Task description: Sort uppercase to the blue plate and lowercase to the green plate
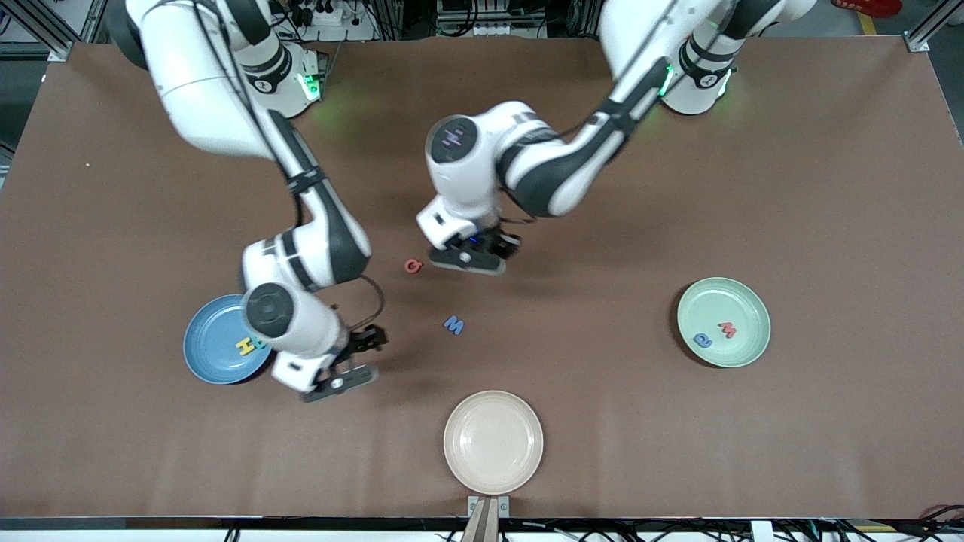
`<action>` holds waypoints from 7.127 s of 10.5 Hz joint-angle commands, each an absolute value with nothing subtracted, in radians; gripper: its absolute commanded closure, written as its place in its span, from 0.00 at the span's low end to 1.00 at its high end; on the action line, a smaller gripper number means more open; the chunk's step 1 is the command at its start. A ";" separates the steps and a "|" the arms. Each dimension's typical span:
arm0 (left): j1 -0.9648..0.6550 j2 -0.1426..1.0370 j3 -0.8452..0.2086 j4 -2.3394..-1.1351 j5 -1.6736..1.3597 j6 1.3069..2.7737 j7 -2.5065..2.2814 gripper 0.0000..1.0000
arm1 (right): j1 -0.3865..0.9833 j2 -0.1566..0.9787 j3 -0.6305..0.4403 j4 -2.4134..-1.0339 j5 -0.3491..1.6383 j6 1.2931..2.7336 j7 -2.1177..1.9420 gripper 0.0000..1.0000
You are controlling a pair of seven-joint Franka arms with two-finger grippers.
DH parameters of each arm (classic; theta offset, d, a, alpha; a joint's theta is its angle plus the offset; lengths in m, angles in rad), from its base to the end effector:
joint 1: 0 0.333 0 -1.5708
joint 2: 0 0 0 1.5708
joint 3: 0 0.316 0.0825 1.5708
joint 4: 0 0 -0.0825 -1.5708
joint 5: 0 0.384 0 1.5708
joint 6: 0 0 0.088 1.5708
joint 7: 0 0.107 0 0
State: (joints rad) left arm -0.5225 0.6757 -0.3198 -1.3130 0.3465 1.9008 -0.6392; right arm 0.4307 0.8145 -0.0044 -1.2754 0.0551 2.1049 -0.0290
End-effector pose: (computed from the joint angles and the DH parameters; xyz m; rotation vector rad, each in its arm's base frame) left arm 0.5386 -0.4878 0.3502 -2.9864 0.3964 -0.0673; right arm 0.6819 0.3134 0.2654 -3.0241 -0.6588 -0.0092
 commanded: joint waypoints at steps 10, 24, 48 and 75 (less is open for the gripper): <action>0.138 0.692 -0.339 -1.488 0.282 1.940 -0.019 1.00 | 0.614 0.971 -0.011 -1.238 0.052 2.322 -0.170 0.00; 0.141 0.697 -0.417 -1.477 0.284 1.907 -0.064 0.00 | 0.546 0.953 -0.014 -1.249 0.055 2.335 -0.175 1.00; -0.531 0.923 -0.466 -1.347 0.310 2.310 0.345 0.00 | 0.081 0.818 -0.012 -1.302 0.127 2.066 -0.244 0.00; -0.572 0.921 -0.356 -1.331 0.272 2.303 0.334 1.00 | 0.113 0.894 -0.017 -1.305 0.120 2.163 -0.222 0.00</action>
